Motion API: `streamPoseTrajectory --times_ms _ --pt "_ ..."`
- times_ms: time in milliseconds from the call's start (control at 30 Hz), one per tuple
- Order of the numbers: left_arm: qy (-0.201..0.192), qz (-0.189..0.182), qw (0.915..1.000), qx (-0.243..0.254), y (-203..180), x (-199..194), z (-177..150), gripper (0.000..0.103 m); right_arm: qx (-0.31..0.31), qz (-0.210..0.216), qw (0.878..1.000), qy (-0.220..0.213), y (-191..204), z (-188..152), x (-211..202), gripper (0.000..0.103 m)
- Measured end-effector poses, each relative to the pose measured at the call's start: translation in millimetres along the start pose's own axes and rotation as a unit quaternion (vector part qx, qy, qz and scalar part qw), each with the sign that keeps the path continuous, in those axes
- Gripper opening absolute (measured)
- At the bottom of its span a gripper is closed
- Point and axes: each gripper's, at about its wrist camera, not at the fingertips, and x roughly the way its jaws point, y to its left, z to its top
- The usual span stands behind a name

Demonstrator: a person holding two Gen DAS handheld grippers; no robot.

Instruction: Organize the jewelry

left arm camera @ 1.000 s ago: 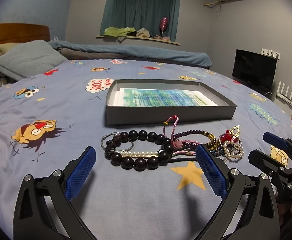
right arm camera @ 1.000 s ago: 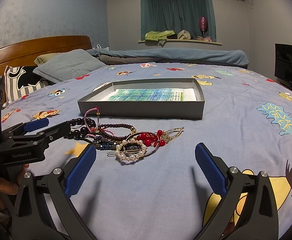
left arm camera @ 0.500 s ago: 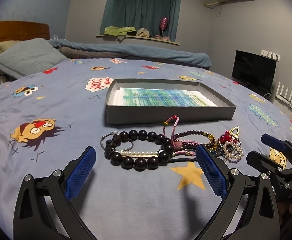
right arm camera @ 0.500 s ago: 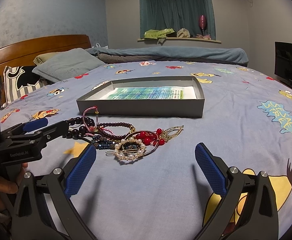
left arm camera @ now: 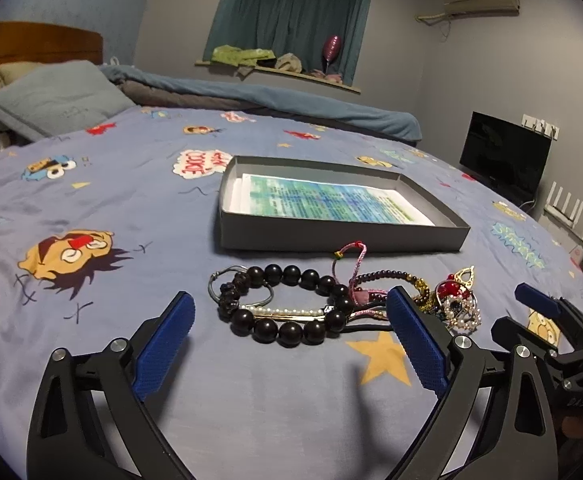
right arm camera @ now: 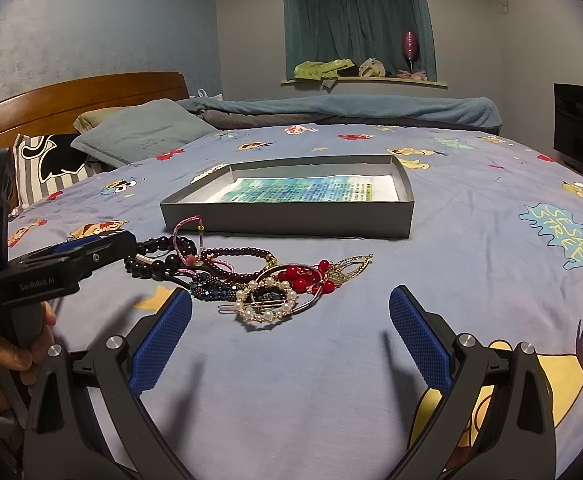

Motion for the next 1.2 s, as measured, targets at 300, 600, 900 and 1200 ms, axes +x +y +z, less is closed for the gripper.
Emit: streamPoseTrajectory --times_ms 300,600,900,1200 --pt "0.034 -0.054 0.9978 0.018 -6 13 13 0.062 0.015 0.002 1.000 0.020 -7 3 9 0.078" --pt "0.064 -0.067 0.9907 0.100 -40 43 31 0.031 0.041 0.000 0.999 0.032 -24 11 18 0.062" --pt "0.063 -0.067 0.9912 0.095 -34 50 32 0.003 -0.014 0.015 0.999 0.038 2 5 19 0.062" --pt "0.027 -0.080 0.9929 0.083 -31 31 35 0.003 -0.039 0.014 0.998 0.056 13 4 29 0.058"
